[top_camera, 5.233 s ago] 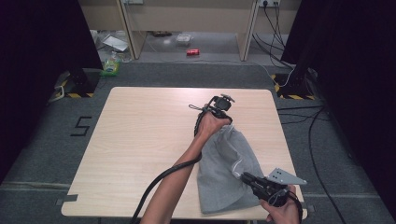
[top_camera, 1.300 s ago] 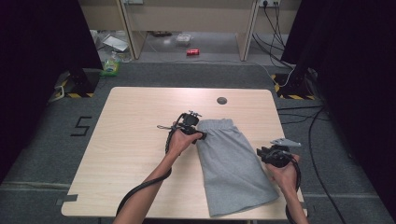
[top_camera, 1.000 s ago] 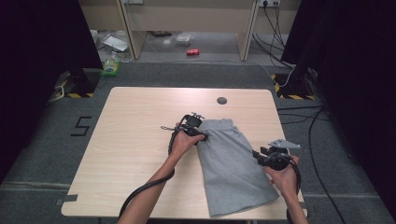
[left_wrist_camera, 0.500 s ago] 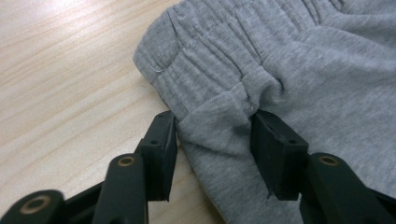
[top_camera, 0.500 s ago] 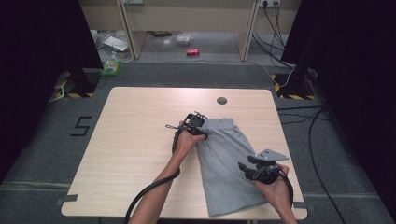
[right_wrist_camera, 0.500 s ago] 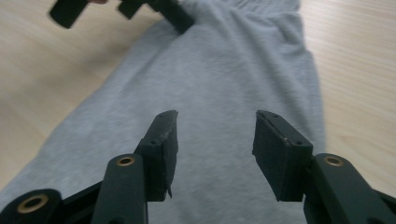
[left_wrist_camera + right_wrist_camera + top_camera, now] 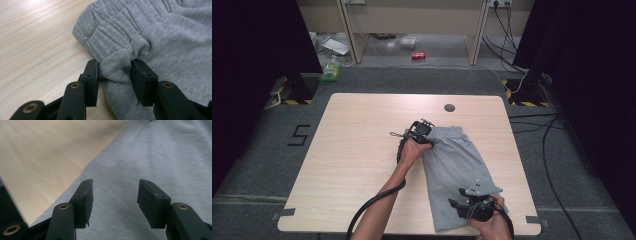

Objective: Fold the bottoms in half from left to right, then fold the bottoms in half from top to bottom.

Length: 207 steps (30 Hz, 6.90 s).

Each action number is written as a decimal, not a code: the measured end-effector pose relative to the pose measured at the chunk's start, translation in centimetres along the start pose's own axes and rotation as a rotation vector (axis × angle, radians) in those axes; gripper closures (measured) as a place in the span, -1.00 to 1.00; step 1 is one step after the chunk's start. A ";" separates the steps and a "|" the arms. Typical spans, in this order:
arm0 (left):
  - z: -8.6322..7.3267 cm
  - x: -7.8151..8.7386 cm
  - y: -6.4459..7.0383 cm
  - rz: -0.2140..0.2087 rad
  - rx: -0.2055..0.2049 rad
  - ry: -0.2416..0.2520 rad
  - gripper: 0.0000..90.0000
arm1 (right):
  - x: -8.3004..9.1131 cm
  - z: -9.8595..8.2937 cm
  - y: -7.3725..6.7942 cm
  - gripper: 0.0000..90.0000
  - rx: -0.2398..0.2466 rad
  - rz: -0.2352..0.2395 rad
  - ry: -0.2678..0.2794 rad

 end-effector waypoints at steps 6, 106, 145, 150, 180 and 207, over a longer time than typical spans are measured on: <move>0.1 0.0 0.0 -0.001 0.001 -0.003 0.34 | -0.9 -0.4 -3.1 0.02 0.046 0.051 -0.022; -3.9 1.7 -10.4 0.140 0.032 -0.001 0.40 | -5.5 9.2 1.6 0.03 -0.019 0.003 0.052; -4.2 1.6 -10.6 0.097 0.066 0.041 0.41 | -5.6 10.1 8.0 0.00 -0.123 -0.065 0.071; -4.3 1.6 -10.6 0.101 0.062 0.049 0.42 | -5.8 10.3 8.4 0.00 -0.133 -0.073 0.069; -4.6 1.6 -10.7 0.068 0.079 0.081 0.43 | -11.9 16.4 11.9 -0.06 -0.208 -0.119 -0.010; -4.7 1.5 -10.8 0.043 0.106 0.101 0.46 | -14.5 17.3 12.6 0.51 -0.190 -0.085 -0.060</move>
Point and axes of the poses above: each handheld gripper's, and its own axes: x roughly backward along the jaws, z roughly out of its top, y roughly to its right, the point moved 7 cm from there along -x, roughly forward along the jaws, and after that the axes turned 15 degrees about -y, right-handed, at the moved point
